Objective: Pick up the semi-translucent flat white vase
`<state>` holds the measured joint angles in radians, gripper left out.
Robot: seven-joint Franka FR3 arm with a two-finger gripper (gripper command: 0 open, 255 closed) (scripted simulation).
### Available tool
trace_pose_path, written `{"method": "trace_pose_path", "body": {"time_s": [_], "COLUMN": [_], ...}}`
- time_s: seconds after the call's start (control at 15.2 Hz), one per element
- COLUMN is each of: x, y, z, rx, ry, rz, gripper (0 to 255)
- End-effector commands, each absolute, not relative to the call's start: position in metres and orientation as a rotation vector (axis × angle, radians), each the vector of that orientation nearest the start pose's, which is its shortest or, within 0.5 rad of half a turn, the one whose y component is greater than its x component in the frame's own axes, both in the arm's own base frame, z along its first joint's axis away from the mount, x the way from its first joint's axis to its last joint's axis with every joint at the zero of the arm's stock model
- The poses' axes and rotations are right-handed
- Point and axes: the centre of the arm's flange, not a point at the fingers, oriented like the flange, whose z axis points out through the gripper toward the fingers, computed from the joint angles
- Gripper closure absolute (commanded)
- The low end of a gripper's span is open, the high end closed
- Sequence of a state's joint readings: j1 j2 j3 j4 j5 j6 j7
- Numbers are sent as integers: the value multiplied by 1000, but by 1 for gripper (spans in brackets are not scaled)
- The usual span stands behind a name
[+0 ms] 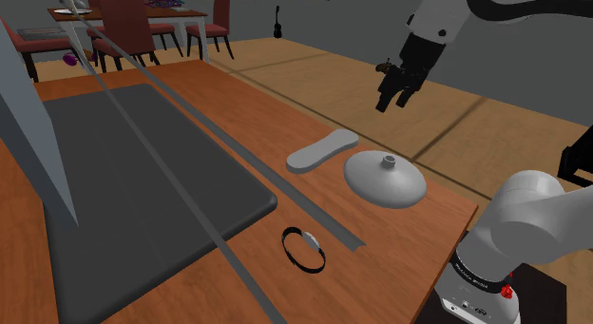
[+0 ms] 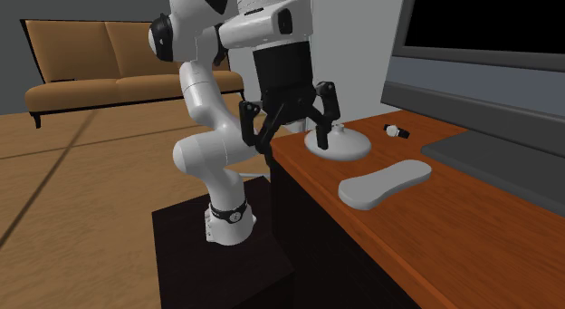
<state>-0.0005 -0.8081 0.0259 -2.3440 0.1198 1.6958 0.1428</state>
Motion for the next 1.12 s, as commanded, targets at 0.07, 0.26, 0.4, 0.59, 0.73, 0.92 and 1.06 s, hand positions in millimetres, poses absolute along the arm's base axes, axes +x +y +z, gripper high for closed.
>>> {"method": "trace_pose_path", "body": {"time_s": [0.07,0.26,0.4,0.59,0.73,0.92,1.06], "x": [307,287,275,256,244,226,215], "y": [34,68,91,126,150,185,207], "z": [618,624,629,635,639,646,649], "rx": [-3015,-3022,-3027,-3034,-3038,-3045,-3049], "ry": [200,215,224,239,248,263,272], "rz": [-225,-216,-210,-200,-194,-184,-178], "gripper": [0,0,0,0,0,0,0]}}
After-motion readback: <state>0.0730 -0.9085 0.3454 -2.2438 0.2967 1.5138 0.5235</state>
